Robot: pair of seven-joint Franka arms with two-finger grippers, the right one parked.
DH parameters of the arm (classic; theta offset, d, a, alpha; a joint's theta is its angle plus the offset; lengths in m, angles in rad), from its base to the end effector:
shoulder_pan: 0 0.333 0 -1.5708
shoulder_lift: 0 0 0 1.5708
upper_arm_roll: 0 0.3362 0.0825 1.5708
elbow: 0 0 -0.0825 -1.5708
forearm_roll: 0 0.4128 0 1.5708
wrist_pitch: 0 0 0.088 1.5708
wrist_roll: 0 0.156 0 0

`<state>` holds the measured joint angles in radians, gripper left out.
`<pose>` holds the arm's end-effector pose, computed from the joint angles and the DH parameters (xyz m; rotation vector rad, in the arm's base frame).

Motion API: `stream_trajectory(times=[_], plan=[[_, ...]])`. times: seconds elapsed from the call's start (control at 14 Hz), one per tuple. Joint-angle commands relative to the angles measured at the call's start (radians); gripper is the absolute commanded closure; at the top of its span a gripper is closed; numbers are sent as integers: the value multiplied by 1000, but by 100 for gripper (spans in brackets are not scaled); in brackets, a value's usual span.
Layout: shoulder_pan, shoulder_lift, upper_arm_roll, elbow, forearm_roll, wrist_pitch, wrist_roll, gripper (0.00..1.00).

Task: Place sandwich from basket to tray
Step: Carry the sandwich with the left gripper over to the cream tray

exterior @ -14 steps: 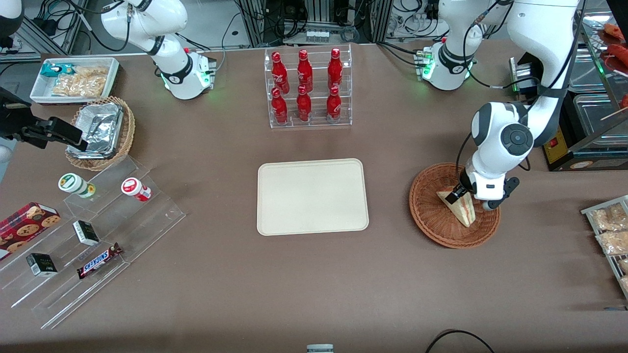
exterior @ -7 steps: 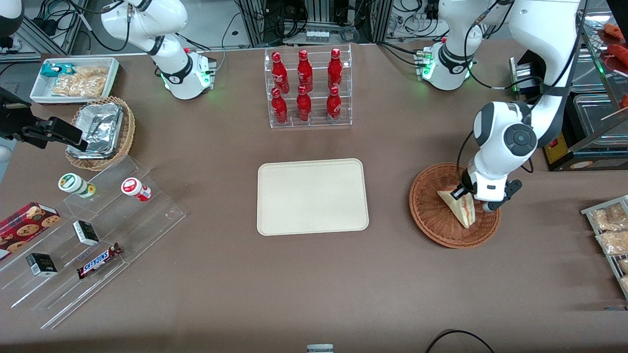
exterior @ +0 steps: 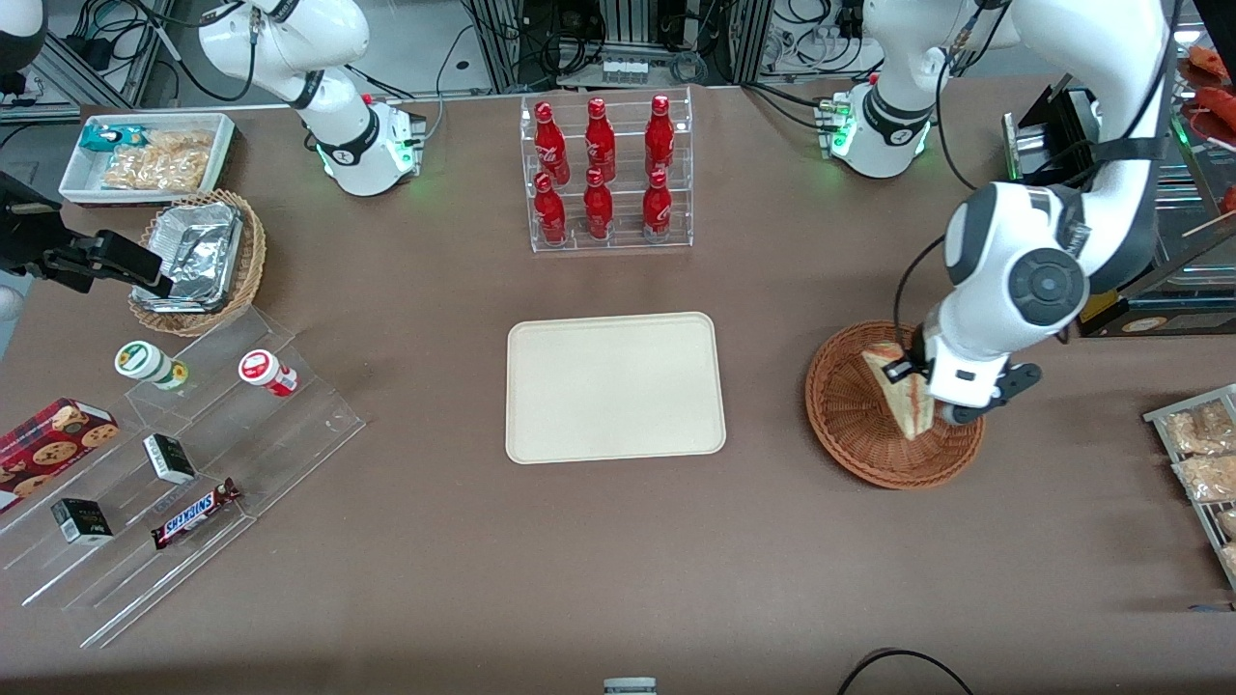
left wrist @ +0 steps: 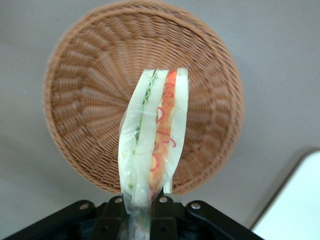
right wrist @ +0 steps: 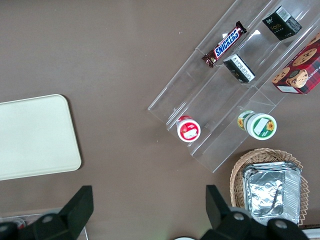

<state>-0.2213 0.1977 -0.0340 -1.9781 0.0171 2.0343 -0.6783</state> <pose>0.5796 -0.1492 0.3127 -2.9995 -0.6306 0.1882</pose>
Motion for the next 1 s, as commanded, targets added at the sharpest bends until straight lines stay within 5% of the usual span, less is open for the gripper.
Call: stream_trajectory(times=[0.0,0.29,0.93], plan=[[-79,57,6,65,6,-19,110,94],[-194,132,5,145,-11,-19,120,93],[-421,359,6,416,-25,-19,-156,93]])
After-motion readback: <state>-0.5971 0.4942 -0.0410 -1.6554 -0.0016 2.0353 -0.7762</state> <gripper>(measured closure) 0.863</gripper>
